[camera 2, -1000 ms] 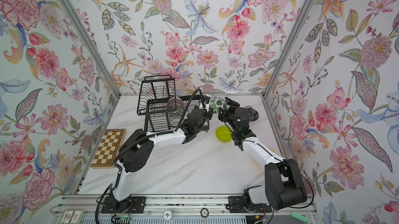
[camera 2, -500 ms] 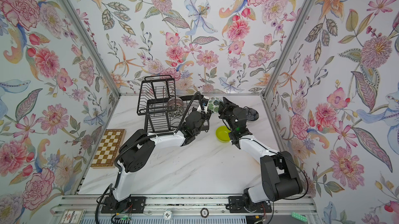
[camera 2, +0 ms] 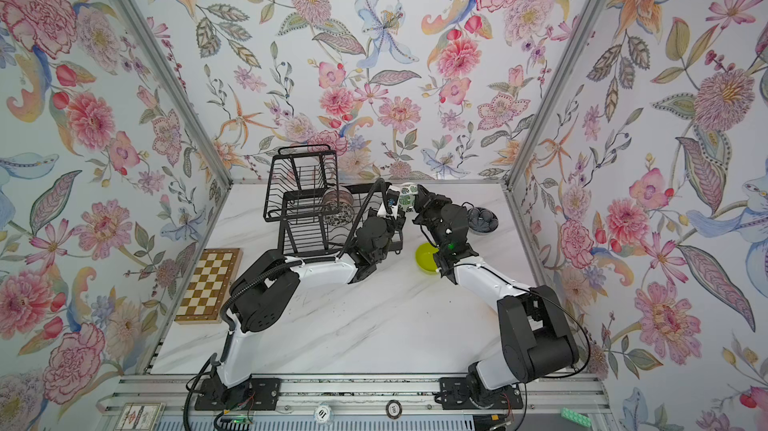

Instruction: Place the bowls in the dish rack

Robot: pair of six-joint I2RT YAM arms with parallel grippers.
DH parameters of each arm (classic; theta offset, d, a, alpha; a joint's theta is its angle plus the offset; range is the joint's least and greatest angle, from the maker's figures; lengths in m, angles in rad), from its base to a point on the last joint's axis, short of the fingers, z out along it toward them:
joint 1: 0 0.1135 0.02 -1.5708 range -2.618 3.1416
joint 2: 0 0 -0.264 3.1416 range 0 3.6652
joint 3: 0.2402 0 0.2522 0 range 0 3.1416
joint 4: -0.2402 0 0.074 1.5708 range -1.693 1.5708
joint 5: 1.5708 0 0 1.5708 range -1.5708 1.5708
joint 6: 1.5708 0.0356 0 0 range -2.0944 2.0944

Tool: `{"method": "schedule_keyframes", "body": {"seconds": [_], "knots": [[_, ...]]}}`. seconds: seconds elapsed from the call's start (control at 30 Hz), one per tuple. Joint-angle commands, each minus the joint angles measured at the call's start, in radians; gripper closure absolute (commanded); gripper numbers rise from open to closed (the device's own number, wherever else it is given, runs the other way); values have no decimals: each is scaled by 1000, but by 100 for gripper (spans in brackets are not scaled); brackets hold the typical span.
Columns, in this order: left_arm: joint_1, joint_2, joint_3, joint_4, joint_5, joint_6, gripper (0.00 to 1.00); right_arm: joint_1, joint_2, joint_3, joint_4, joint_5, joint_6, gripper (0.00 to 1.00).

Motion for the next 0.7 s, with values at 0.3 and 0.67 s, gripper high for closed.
{"method": "schedule_keyframes", "body": {"seconds": [0.3,0.67], "knots": [[-21,-173,-66,-67,62,-196,42,-20,83,-8,406,80,71,100],[-34,-440,-229,-302,107,-344,2,-26,84,-7,390,52,-38,100]]}}
